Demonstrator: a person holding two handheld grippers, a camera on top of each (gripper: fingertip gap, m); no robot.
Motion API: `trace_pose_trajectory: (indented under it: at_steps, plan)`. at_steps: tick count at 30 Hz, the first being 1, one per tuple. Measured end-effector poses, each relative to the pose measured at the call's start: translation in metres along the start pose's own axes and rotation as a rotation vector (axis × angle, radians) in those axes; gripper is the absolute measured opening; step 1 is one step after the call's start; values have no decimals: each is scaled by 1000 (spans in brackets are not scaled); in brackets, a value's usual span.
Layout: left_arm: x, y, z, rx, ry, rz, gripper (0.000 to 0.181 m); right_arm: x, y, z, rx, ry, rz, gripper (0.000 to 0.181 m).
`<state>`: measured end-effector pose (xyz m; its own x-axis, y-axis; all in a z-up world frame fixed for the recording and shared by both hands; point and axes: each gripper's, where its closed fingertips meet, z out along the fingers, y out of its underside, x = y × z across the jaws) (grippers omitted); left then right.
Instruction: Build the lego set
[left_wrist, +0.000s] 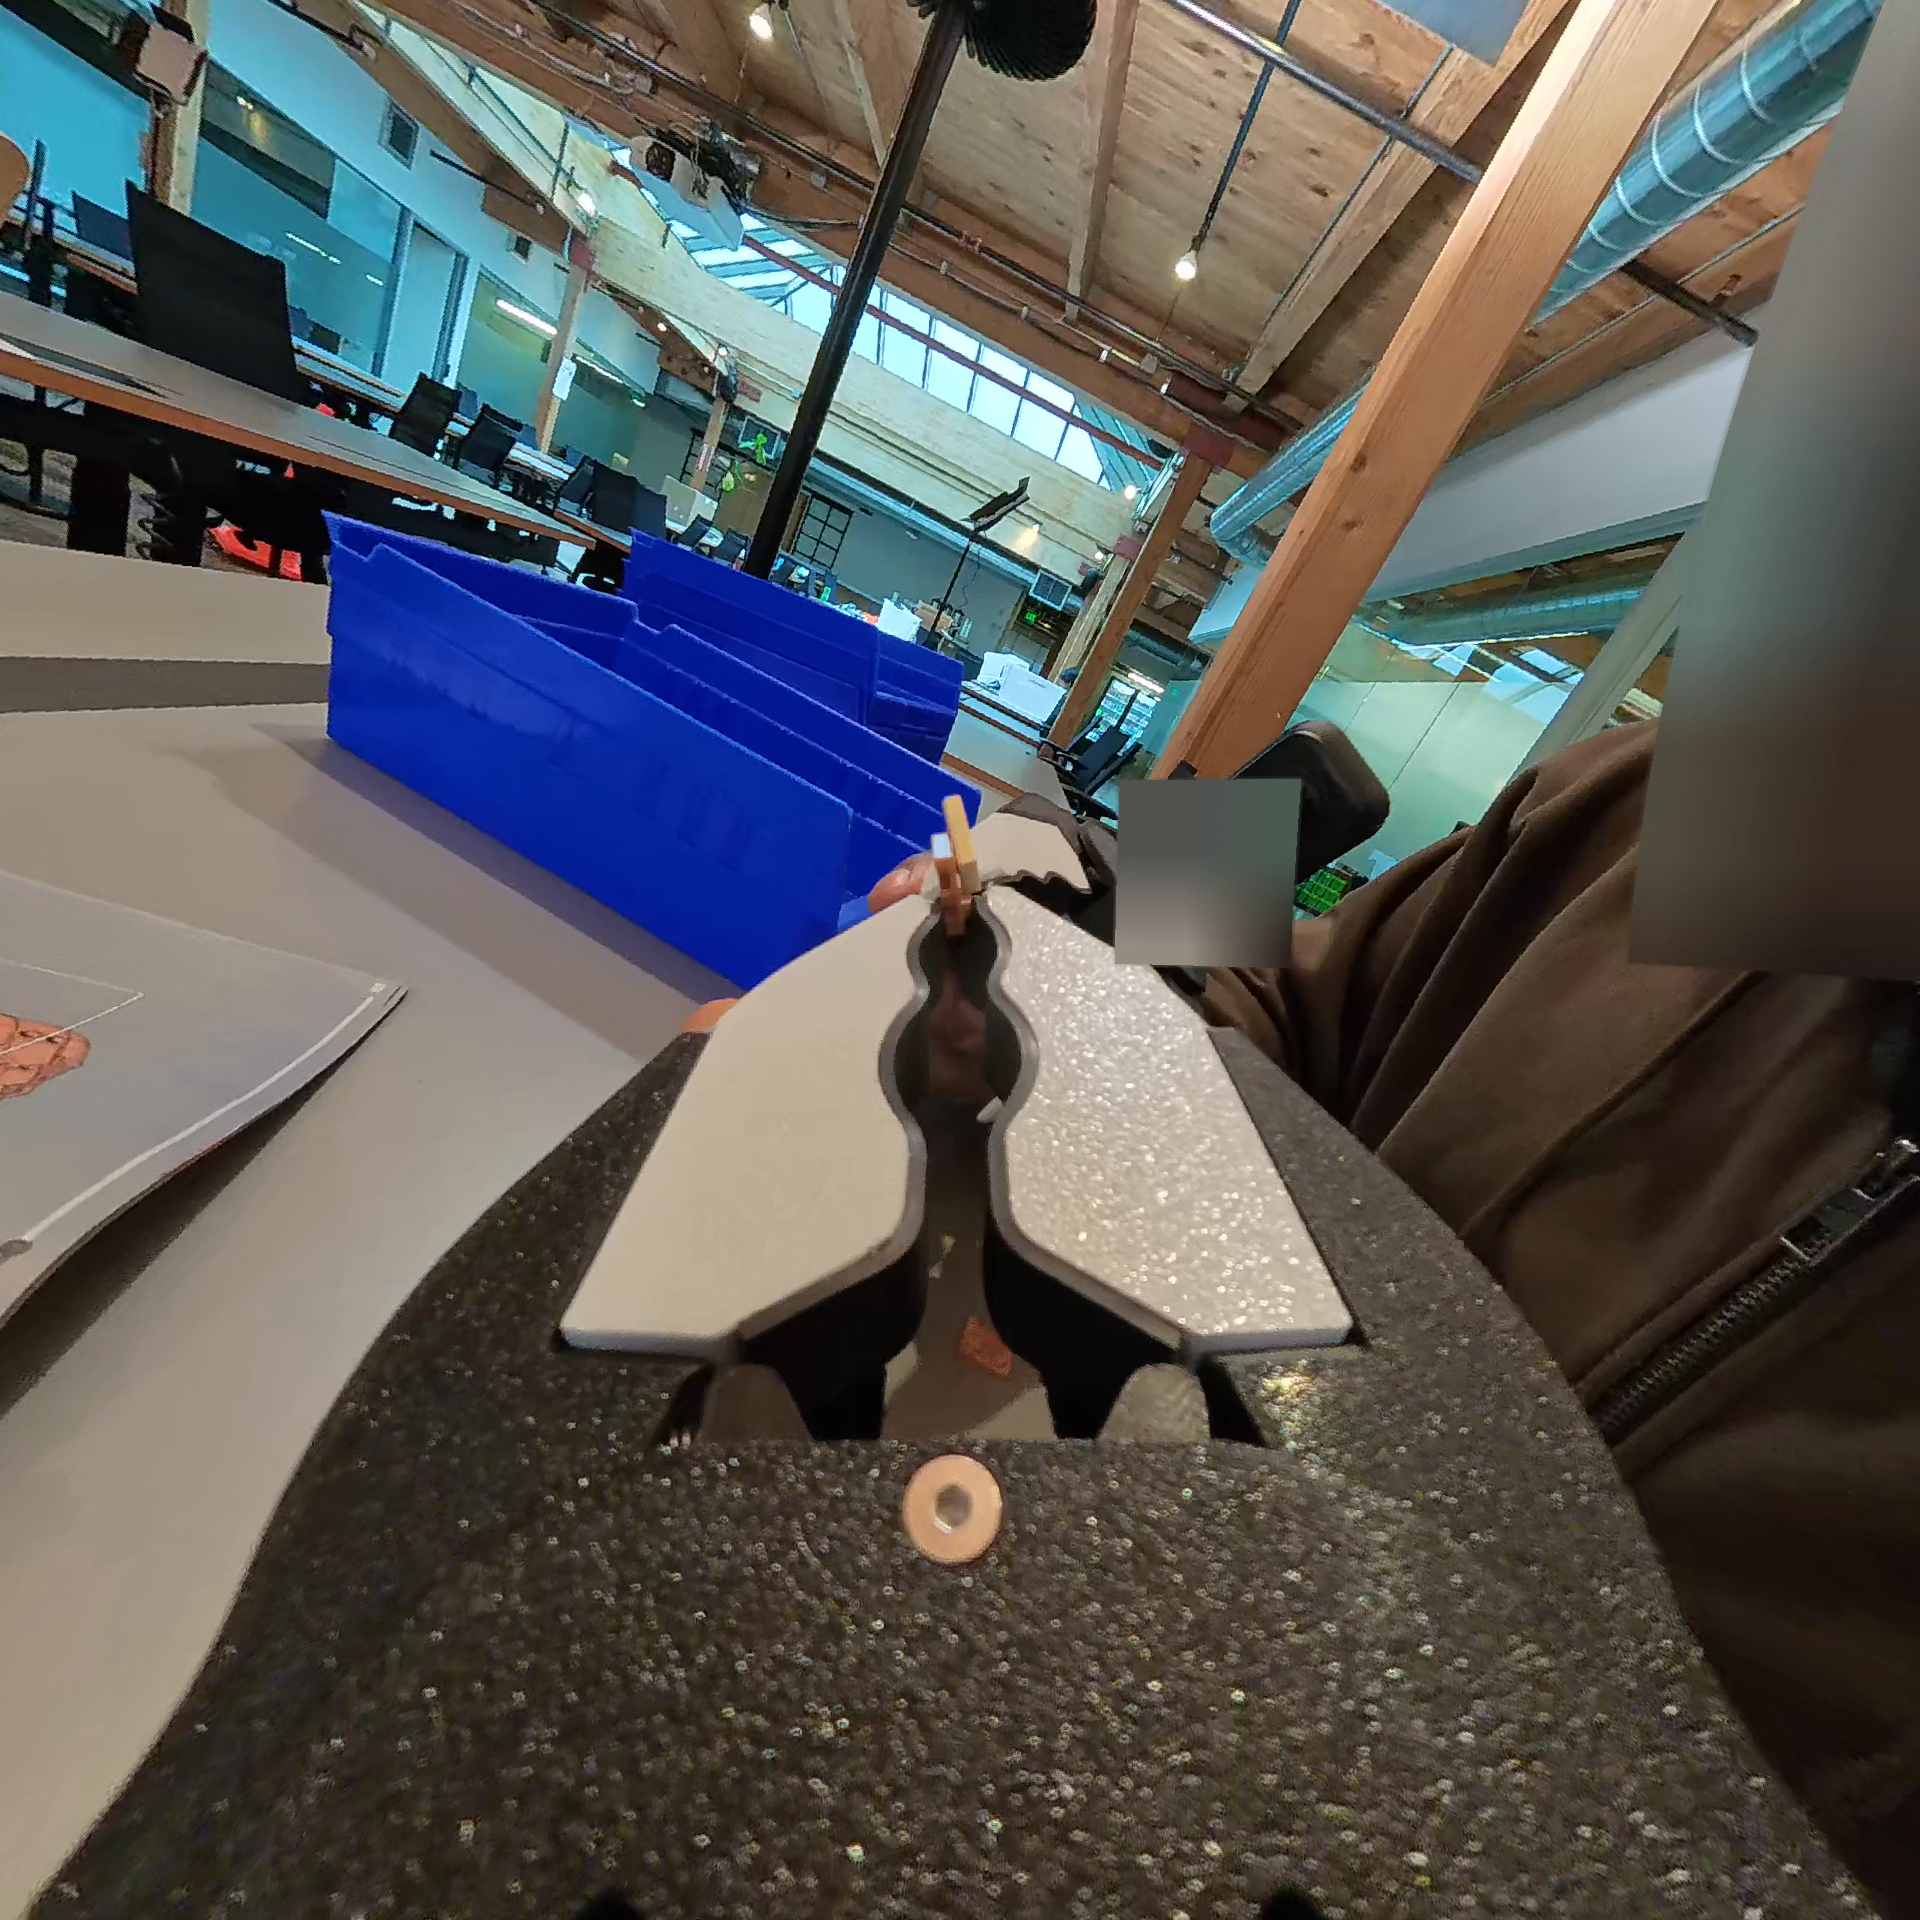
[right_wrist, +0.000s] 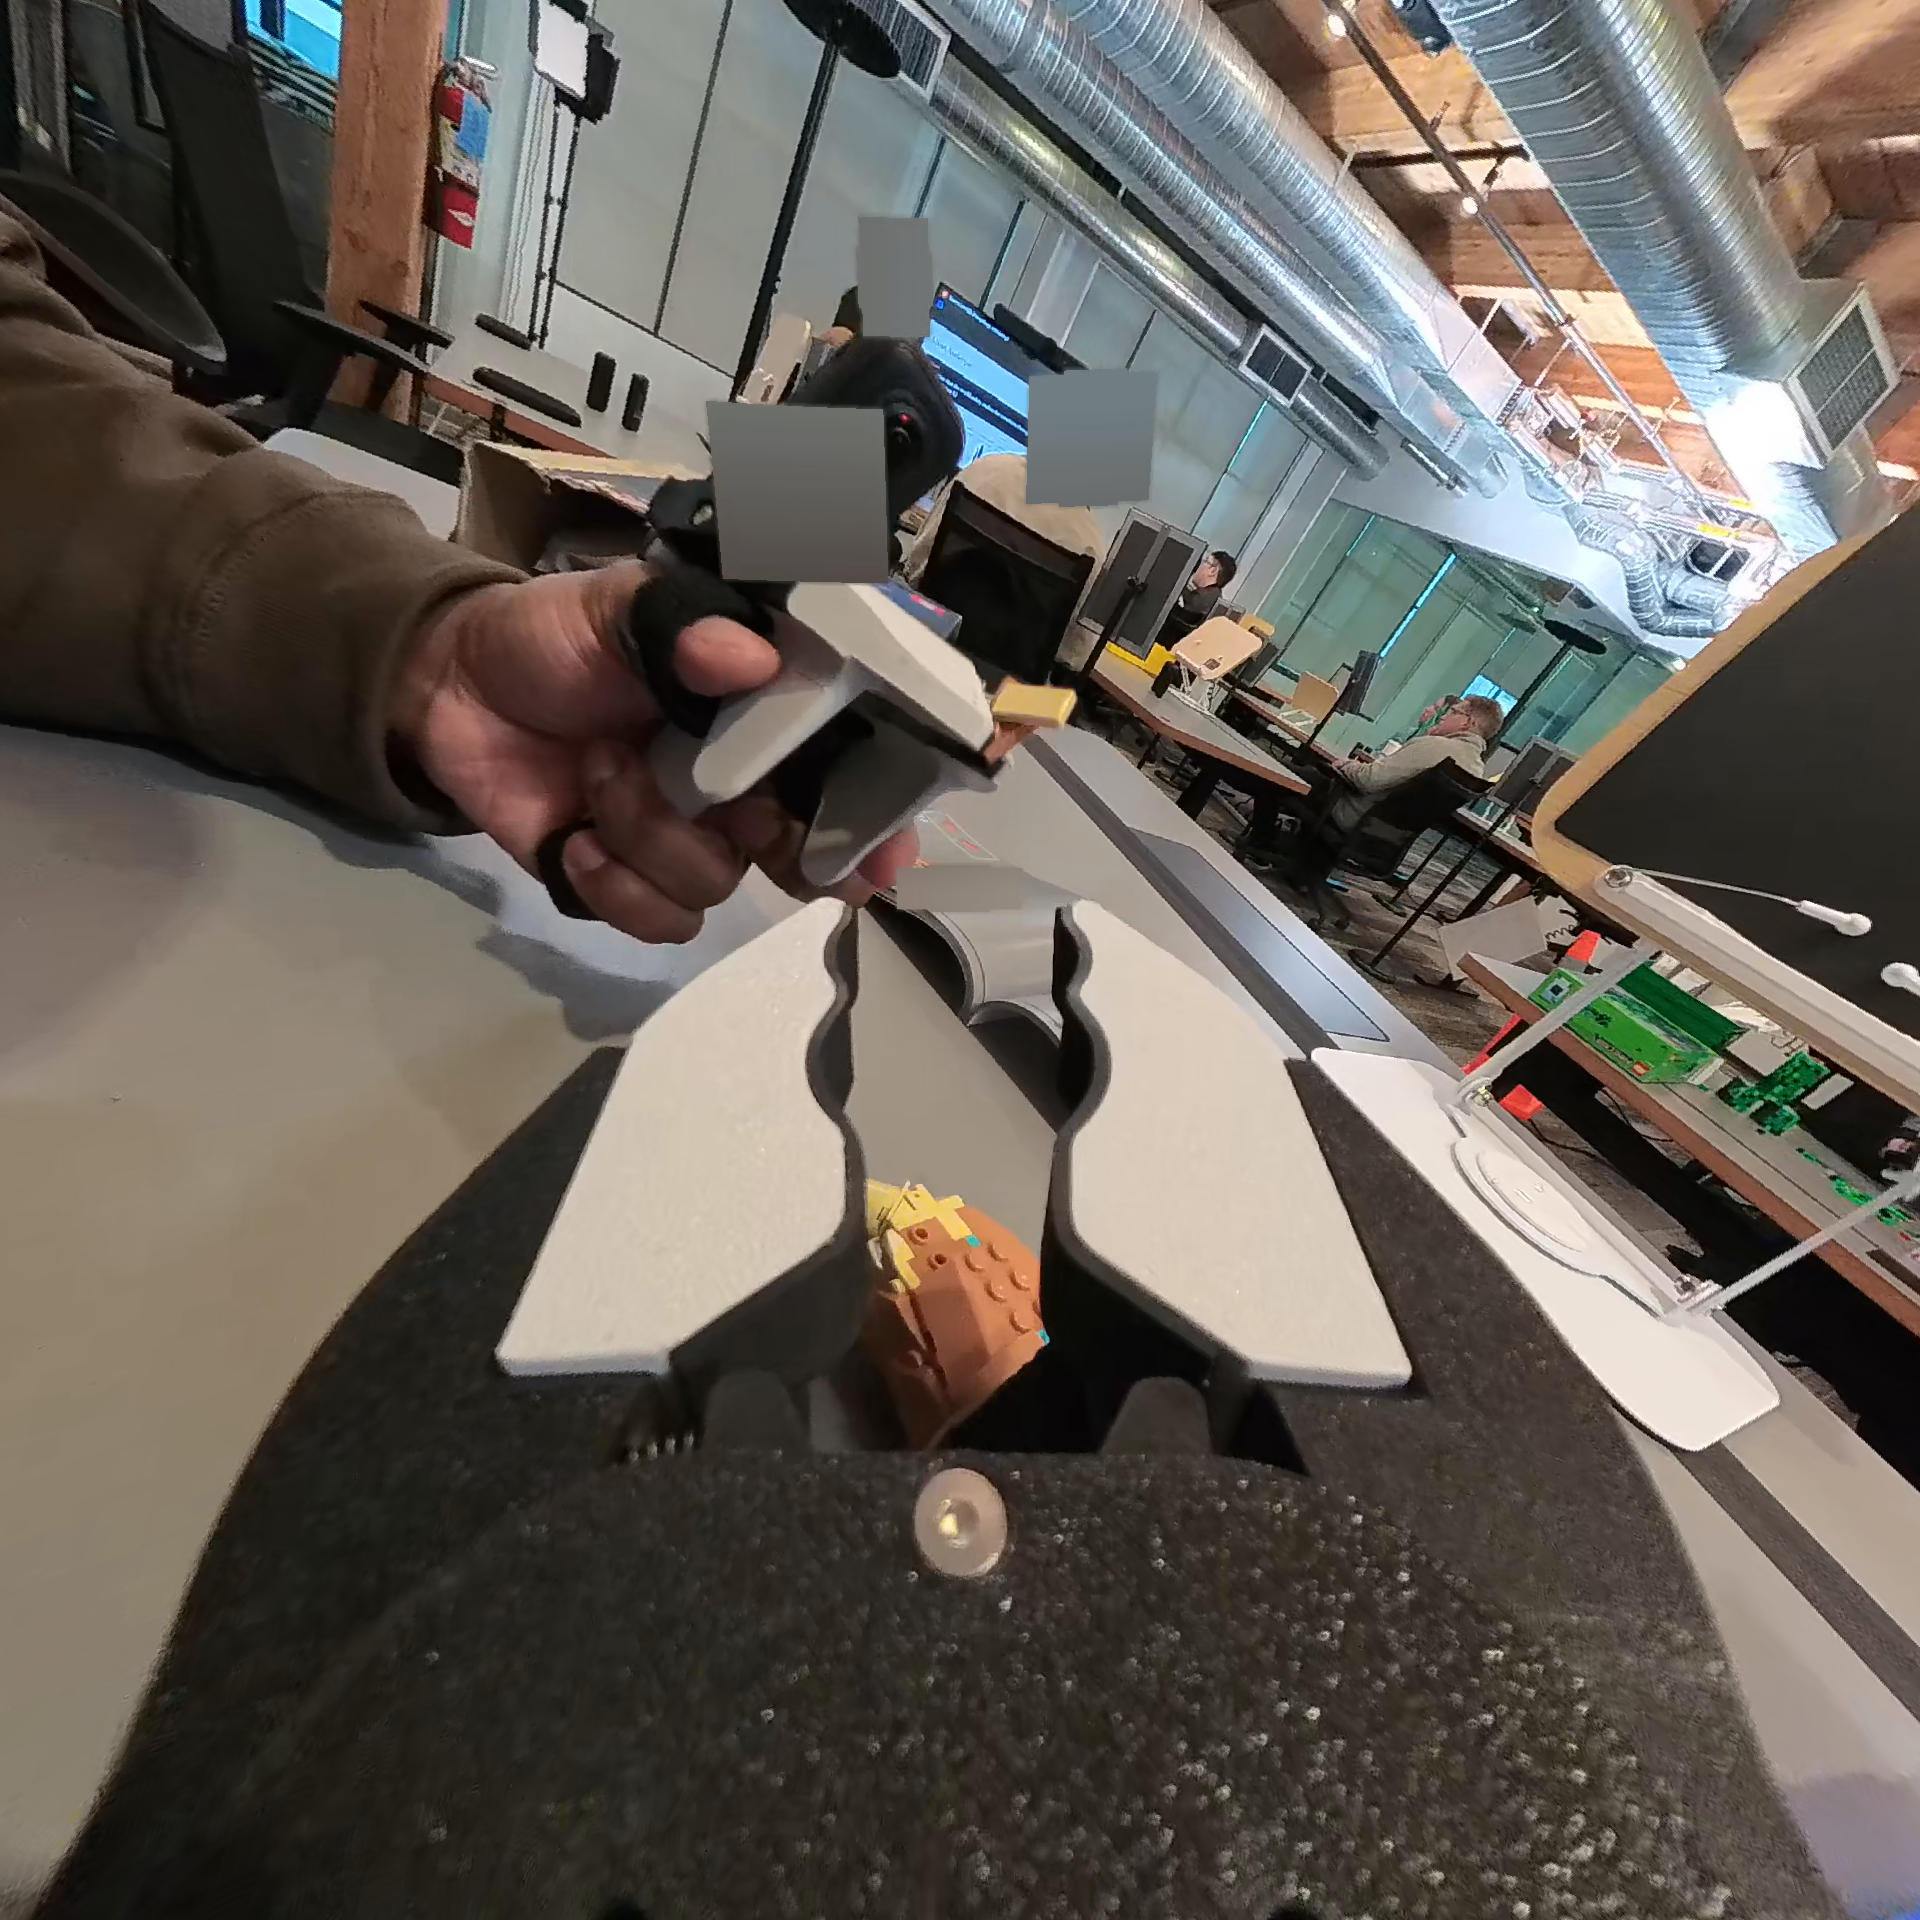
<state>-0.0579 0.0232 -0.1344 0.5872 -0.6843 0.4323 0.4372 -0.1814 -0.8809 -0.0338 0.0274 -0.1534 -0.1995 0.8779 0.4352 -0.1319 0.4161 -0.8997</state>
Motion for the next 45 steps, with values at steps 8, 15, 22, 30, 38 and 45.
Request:
trace_pose_trajectory:
  at_steps: [8, 15, 22, 30, 38, 45]
  plan:
    - [2, 6, 2, -27, 1, 0, 5, -2, 1, 1, -11, 0, -20, 36]
    - [6, 19, 4, -92, 66, -144, 4, 0, 1, 0, -21, 10, -66, 39]
    - [9, 41, 9, -191, 97, -228, 5, -6, 1, 0, -25, -7, -141, 46]
    - [19, 48, 14, -206, 136, -273, 5, -14, 5, 2, -32, -12, -193, 41]
    - [23, 53, 15, -236, 149, -267, 4, -17, 1, 1, -16, -4, -232, 31]
    - [24, 52, 17, -220, 149, -245, 5, -19, -1, 0, -11, -2, -245, 25]
